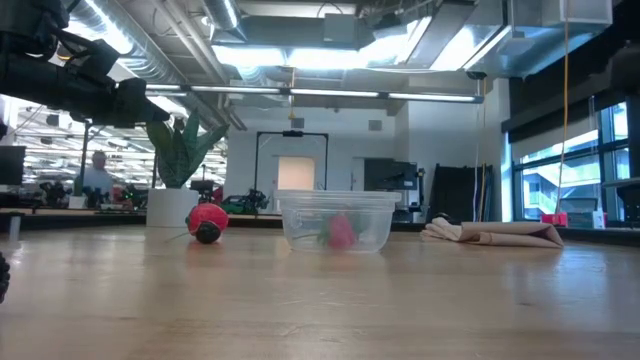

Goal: Pick and placing Produce into tupperware
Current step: Put the yellow lemon into the transparent bin

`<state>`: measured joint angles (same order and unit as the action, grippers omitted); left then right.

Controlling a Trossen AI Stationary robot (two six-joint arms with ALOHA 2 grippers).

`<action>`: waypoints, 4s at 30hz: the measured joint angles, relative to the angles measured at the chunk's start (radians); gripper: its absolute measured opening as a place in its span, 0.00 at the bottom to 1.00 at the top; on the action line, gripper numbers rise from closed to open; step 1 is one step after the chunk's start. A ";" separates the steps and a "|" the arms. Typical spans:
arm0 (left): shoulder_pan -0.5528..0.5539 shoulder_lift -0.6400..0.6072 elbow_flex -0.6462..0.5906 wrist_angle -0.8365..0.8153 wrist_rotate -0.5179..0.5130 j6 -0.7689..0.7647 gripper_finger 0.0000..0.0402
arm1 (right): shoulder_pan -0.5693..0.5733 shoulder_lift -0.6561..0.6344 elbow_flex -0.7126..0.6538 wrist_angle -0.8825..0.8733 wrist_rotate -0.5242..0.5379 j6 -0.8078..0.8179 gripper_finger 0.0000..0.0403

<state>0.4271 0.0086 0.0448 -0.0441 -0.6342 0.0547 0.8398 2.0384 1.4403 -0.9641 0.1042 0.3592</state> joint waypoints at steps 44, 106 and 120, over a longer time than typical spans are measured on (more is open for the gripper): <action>0.000 0.000 0.000 0.000 0.000 0.000 0.71 | 0.000 0.000 -0.022 0.029 -0.001 0.109 0.84; 0.000 0.000 0.000 0.000 0.000 -0.079 0.71 | -0.825 0.004 0.497 -0.162 0.056 0.335 0.55; 0.000 0.000 0.000 0.000 0.000 -0.079 0.71 | -0.825 0.153 0.497 -0.161 0.024 0.260 0.55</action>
<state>0.4267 0.0082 0.0446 -0.0441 -0.6342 -0.0238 0.0147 2.1915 1.9373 -1.1251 0.1277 0.6188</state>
